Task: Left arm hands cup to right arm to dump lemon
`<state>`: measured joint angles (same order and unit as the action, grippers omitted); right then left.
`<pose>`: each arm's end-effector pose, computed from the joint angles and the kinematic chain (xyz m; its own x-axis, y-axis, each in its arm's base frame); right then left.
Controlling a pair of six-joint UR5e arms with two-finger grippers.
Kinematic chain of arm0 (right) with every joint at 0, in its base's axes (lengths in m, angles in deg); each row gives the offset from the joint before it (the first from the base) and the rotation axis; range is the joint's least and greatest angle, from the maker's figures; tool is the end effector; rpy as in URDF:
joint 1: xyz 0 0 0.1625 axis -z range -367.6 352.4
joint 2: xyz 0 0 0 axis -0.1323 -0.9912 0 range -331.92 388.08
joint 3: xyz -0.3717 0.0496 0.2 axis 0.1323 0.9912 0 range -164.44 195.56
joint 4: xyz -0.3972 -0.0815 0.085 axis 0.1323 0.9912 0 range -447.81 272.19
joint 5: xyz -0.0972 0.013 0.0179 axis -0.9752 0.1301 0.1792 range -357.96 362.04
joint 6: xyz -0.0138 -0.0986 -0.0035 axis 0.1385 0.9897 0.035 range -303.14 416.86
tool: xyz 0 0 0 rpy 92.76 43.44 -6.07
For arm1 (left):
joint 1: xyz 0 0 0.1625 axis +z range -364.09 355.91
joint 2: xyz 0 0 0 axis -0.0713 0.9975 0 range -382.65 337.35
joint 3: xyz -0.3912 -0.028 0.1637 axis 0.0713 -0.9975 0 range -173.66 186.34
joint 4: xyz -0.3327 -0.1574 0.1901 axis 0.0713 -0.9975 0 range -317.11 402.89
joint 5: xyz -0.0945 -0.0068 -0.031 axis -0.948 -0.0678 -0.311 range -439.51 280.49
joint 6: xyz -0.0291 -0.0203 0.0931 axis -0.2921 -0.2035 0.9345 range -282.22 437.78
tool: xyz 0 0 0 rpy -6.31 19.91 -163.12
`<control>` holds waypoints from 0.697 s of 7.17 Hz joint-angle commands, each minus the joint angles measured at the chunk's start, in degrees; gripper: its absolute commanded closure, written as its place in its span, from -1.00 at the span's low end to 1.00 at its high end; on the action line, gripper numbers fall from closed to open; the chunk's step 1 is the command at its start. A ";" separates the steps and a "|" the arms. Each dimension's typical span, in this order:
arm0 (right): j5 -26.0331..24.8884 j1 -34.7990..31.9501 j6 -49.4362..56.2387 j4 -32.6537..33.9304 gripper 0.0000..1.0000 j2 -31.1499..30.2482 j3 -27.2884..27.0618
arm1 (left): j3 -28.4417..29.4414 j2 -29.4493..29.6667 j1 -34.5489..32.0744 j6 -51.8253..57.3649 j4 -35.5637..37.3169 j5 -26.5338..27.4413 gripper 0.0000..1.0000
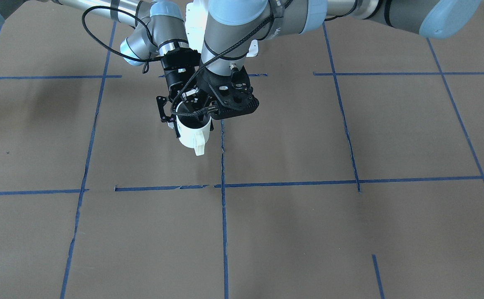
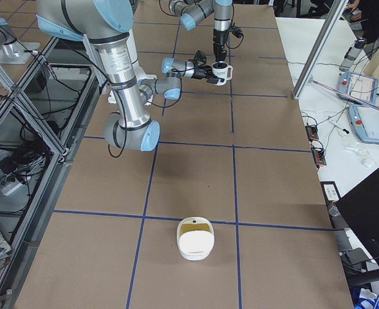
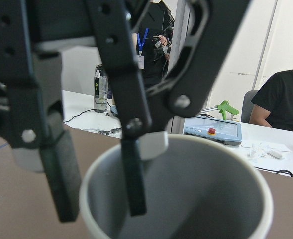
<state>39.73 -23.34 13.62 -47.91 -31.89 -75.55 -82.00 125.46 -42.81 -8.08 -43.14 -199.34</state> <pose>-0.5429 -0.3734 0.2383 0.7695 -0.2459 0.5893 -0.5226 0.2879 0.8025 0.4991 -0.5075 0.0337 0.4909 -0.3133 -0.8129 0.1999 0.9487 -0.2450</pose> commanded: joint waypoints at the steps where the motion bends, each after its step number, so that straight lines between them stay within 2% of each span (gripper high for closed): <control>1: 0.10 -0.08 0.09 -0.35 -0.10 0.03 -0.11 | -0.52 -0.02 -0.04 0.00 1.99 0.13 1.00; 2: -0.42 0.44 -0.17 -0.87 -0.99 -0.50 0.15 | -0.87 0.07 -0.04 0.00 2.88 0.13 1.00; 5: -1.91 1.67 -0.26 -0.88 -1.00 -0.94 1.72 | -2.62 -0.19 -0.12 0.00 3.15 0.13 1.00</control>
<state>38.52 -22.19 13.39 -48.76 -32.61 -74.79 -83.59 125.39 -42.88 -8.09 -40.19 -199.21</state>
